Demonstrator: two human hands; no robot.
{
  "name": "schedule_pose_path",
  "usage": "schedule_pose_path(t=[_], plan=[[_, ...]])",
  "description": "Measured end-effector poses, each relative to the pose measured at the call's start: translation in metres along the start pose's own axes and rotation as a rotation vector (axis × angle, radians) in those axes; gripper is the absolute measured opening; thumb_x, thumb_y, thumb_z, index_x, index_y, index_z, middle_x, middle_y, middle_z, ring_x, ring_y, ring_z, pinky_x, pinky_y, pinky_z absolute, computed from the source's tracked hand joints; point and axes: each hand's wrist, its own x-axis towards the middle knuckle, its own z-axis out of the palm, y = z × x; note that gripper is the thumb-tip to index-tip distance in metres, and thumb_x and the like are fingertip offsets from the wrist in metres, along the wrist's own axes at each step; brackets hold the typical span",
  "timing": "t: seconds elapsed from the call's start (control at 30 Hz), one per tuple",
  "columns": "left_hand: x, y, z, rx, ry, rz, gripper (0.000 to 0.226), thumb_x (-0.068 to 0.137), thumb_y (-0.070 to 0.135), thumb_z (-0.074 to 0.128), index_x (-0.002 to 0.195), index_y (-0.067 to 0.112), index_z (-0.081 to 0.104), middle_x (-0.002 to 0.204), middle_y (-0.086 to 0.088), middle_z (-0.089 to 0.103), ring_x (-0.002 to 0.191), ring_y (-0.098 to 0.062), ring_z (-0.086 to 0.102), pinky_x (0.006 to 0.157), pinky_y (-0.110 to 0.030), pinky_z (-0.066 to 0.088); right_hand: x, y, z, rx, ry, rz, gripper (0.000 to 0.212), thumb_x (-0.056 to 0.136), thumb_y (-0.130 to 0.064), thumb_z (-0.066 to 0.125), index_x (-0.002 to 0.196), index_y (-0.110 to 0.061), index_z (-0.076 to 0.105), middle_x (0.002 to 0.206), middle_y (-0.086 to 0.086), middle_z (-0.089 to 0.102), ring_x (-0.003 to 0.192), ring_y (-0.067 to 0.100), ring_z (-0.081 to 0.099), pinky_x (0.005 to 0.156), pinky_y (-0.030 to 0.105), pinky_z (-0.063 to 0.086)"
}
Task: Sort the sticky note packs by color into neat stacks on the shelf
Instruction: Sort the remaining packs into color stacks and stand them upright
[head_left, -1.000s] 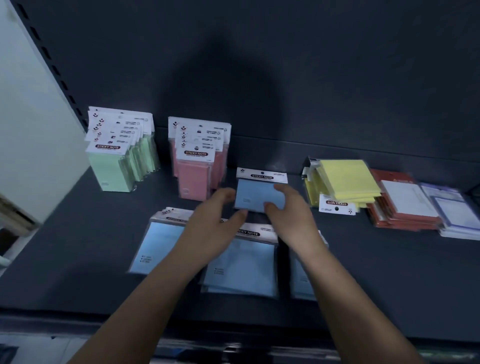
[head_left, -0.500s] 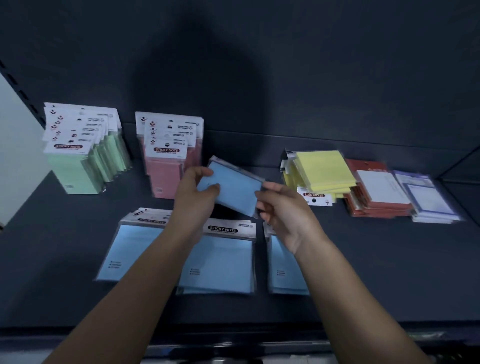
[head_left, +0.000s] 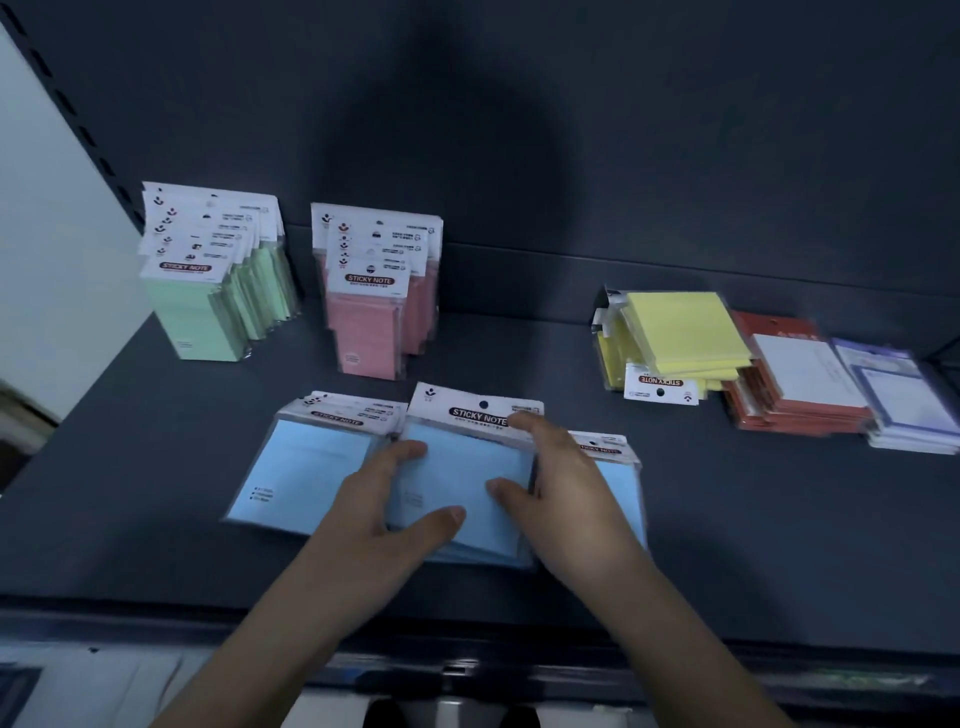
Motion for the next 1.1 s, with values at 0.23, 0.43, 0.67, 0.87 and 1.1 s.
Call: schedule_pose_path(t=[0.23,0.43,0.67,0.87,1.1], plan=[[-0.007,0.003,0.005,-0.154,-0.040,-0.101,0.063,0.077,0.032,0.072,0.129,0.041,0.038,0.117,0.022,0.051,0.104,0.004,0.051,0.083,-0.016,0.041,-0.027,-0.004,0.023,0.013,-0.069,0.005,0.070,0.097,-0.020,0.046,0.147,-0.024,-0.002,0.153,-0.005,-0.027,0.141,0.008,-0.021,0.103,0.009,-0.006],[0.002,0.009,0.005,-0.420,-0.013,-0.150,0.049,0.079,0.012,0.069,0.121,0.027,0.049,0.114,0.011,0.062,0.103,-0.006,0.059,0.089,-0.026,0.045,-0.028,0.006,0.027,0.229,0.009,0.043,0.061,0.093,-0.005,0.048,0.144,-0.021,0.018,0.157,-0.008,-0.004,0.142,0.001,-0.003,0.089,-0.012,-0.005],[0.015,0.011,0.007,-0.619,-0.151,-0.215,0.039,0.073,0.012,0.062,0.111,0.002,0.062,0.102,-0.014,0.071,0.096,-0.025,0.068,0.088,-0.038,0.051,-0.031,0.024,0.023,0.503,0.098,0.014,0.054,0.085,0.000,0.056,0.123,-0.035,0.039,0.145,-0.013,0.031,0.139,0.003,0.023,0.117,0.036,0.023],[0.012,0.005,0.014,-0.318,-0.056,0.091,0.029,0.089,-0.002,0.052,0.111,0.018,0.056,0.104,0.001,0.072,0.096,-0.014,0.067,0.075,-0.020,0.054,-0.030,0.024,0.019,0.832,0.182,0.054,0.066,0.083,0.007,0.060,0.135,-0.024,0.034,0.131,-0.006,0.053,0.120,0.004,0.051,0.107,0.032,0.040],[0.020,0.006,0.006,-0.147,-0.066,0.421,0.035,0.085,0.019,0.063,0.115,0.026,0.048,0.113,0.019,0.064,0.109,0.001,0.058,0.086,-0.010,0.045,-0.016,0.015,-0.006,0.765,0.227,0.011,0.050,0.083,0.007,0.061,0.118,-0.027,0.050,0.100,-0.007,0.066,0.097,0.004,0.063,0.095,0.026,0.049]])
